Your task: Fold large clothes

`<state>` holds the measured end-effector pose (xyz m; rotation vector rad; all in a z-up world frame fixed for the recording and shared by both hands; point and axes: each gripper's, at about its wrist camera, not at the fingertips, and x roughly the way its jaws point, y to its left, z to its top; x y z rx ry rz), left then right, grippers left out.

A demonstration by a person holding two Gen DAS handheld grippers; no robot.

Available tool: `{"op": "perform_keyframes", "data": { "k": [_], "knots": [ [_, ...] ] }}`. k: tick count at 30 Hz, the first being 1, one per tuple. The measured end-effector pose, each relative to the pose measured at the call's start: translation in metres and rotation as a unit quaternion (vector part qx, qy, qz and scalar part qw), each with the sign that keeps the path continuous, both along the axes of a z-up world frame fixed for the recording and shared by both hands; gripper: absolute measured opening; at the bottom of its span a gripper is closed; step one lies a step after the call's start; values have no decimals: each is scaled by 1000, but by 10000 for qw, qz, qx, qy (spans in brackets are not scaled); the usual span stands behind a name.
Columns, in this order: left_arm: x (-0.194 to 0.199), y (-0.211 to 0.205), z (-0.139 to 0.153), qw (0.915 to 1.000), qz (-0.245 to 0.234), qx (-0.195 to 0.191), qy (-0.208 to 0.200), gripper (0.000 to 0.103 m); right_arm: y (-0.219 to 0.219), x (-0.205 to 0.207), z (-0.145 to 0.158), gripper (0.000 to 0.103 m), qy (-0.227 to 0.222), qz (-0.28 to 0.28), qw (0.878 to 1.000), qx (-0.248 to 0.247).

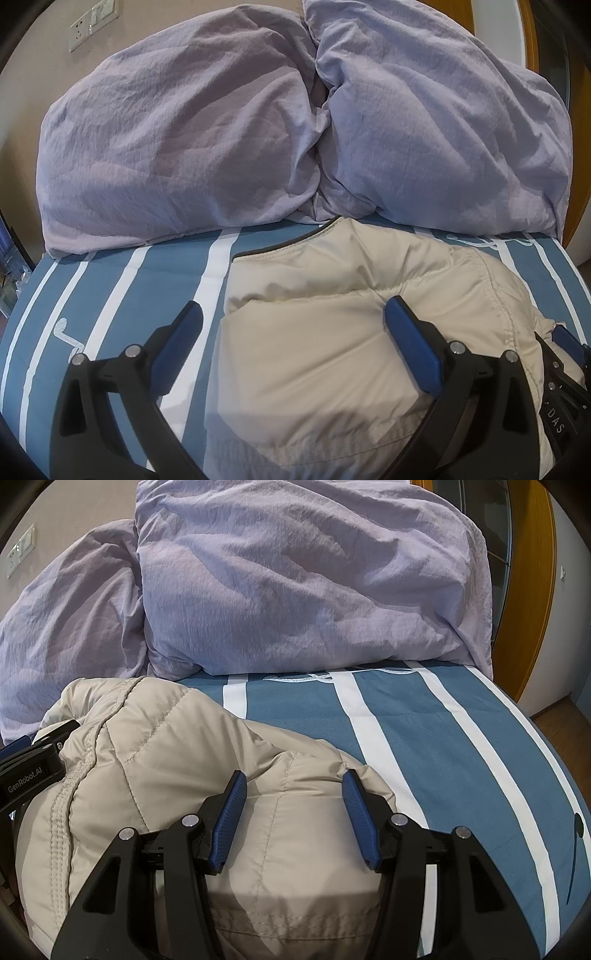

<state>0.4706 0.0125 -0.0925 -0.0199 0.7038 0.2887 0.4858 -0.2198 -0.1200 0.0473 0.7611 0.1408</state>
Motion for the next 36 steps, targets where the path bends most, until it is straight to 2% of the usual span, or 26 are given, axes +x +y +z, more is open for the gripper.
{"op": "perform_keyframes", "data": {
  "k": [18,23,24,27,31,35,36],
  "knots": [
    [1,1,1,10000,41,47,70,101,4,5,-1,56,135,13,9999,-63],
    [-9,4,12,9998,85,62,158,101,2,4,2,59,179,16,9998,-84],
    [-14,5,15,9998,74,23,168,101,2,4,5,63,223,18,9997,-88],
    [-40,11,29,9995,-118,-235,190,101,-11,-1,18,89,409,17,9991,111],
    [-74,29,35,9980,-325,-441,306,101,-50,-13,33,90,753,126,9927,933],
    [-95,43,29,9964,-425,-590,428,101,-77,-21,32,90,1149,273,9846,1292],
    [-98,46,27,9957,-441,-679,452,101,-81,-24,29,93,1229,311,9832,1313]
  ]
}}
